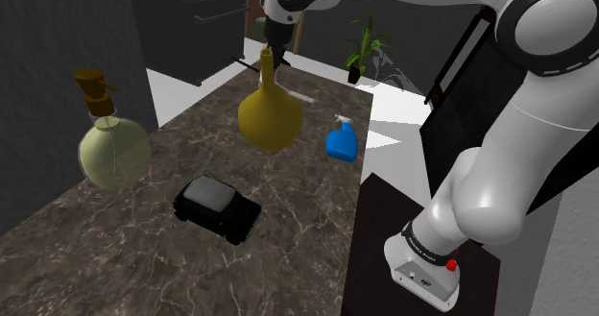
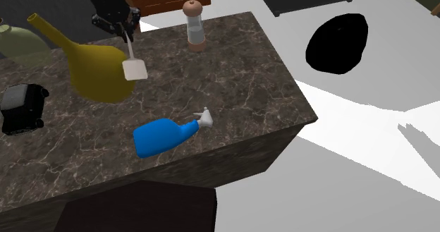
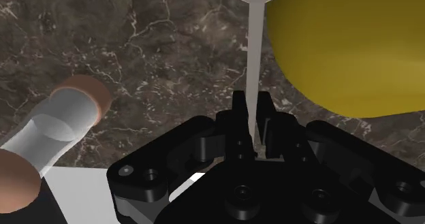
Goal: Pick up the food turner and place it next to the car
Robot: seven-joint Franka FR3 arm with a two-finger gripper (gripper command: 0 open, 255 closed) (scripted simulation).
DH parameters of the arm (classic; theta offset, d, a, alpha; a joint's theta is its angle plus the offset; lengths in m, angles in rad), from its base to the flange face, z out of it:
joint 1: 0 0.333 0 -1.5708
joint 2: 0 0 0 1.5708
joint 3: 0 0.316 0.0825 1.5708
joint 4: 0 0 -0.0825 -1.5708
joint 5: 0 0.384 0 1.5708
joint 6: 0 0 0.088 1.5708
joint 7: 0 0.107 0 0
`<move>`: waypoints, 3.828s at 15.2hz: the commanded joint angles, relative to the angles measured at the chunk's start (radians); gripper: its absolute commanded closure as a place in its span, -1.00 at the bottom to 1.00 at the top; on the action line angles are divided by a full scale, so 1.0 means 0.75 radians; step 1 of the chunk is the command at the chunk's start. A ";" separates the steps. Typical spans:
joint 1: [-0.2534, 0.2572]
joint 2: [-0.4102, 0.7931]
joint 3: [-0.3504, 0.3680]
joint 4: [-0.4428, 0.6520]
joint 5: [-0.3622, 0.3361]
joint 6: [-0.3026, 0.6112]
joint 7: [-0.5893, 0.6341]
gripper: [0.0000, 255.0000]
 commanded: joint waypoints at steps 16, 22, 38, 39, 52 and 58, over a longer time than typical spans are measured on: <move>0.226 0.310 0.146 0.374 -0.037 -0.059 0.387 1.00; 0.227 0.326 0.146 0.290 -0.036 0.042 0.387 1.00; 0.226 0.416 0.147 0.130 -0.033 0.291 0.384 1.00; 0.226 0.426 0.147 0.121 -0.033 0.310 0.384 1.00; 0.227 0.430 0.148 0.126 -0.033 0.309 0.385 -1.00; 0.227 0.348 0.146 0.179 -0.035 0.174 0.385 -1.00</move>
